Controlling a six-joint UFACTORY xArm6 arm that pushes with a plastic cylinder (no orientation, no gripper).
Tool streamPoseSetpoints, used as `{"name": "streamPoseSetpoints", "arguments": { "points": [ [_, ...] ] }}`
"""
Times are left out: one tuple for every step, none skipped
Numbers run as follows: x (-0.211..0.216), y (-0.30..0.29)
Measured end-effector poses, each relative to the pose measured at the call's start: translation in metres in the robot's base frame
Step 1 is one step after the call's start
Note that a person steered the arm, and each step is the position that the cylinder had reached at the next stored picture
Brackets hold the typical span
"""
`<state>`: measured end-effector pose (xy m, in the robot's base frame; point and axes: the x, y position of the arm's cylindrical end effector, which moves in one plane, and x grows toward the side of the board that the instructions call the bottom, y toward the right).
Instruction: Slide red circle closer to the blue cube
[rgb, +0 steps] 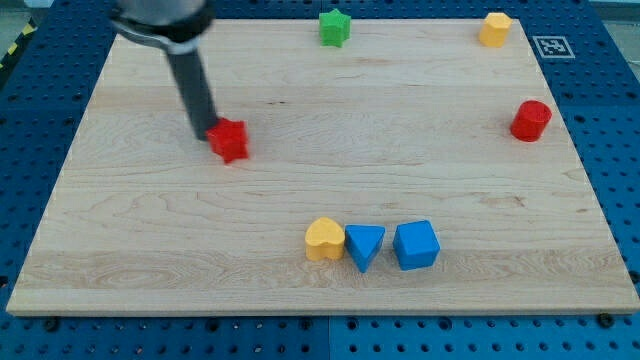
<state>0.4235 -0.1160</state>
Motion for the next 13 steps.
{"name": "streamPoseSetpoints", "arguments": {
  "points": [
    [0.031, 0.071],
    [0.068, 0.130],
    [0.093, 0.176],
    [0.072, 0.193],
    [0.017, 0.193],
    [-0.035, 0.233],
    [-0.072, 0.311],
    [-0.080, 0.384],
    [-0.061, 0.385],
    [-0.030, 0.376],
    [0.000, 0.369],
    [0.027, 0.362],
    [0.035, 0.344]
  ]
}}
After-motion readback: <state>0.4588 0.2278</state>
